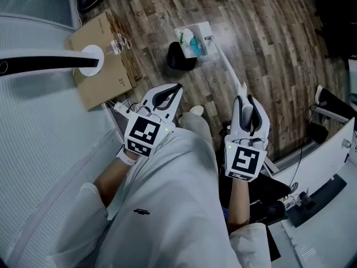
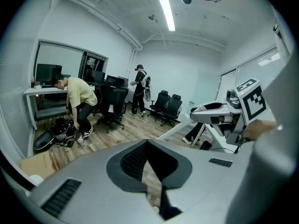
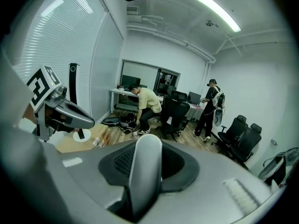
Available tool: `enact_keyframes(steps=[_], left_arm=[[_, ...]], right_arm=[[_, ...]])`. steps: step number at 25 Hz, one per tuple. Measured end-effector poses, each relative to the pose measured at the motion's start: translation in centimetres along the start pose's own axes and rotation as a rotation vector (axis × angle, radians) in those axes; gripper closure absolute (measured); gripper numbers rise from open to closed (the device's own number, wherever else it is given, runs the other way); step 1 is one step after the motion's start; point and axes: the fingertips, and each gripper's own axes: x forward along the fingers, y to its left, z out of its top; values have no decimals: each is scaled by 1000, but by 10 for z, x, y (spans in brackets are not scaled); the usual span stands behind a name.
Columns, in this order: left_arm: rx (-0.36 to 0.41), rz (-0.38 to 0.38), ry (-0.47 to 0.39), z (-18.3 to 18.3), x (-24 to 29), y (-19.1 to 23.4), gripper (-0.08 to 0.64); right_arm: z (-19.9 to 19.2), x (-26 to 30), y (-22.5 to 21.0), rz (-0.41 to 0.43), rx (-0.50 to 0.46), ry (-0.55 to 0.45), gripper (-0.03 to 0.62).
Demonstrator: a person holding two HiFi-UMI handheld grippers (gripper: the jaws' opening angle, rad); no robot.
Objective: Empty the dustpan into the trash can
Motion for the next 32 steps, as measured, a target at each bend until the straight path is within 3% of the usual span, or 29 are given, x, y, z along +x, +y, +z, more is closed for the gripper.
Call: enact_keyframes(steps=[8, 28, 32], left_arm=[[-36, 40, -11, -10, -12, -7, 553], [-67, 135, -57, -18, -38, 0, 554], [-86, 153, -58, -19, -43, -2, 554]], right_arm=[[0, 2, 8, 53, -84, -17, 477], [4, -8, 59, 183, -436, -75, 472], [3, -9, 66, 194, -466, -89, 470]])
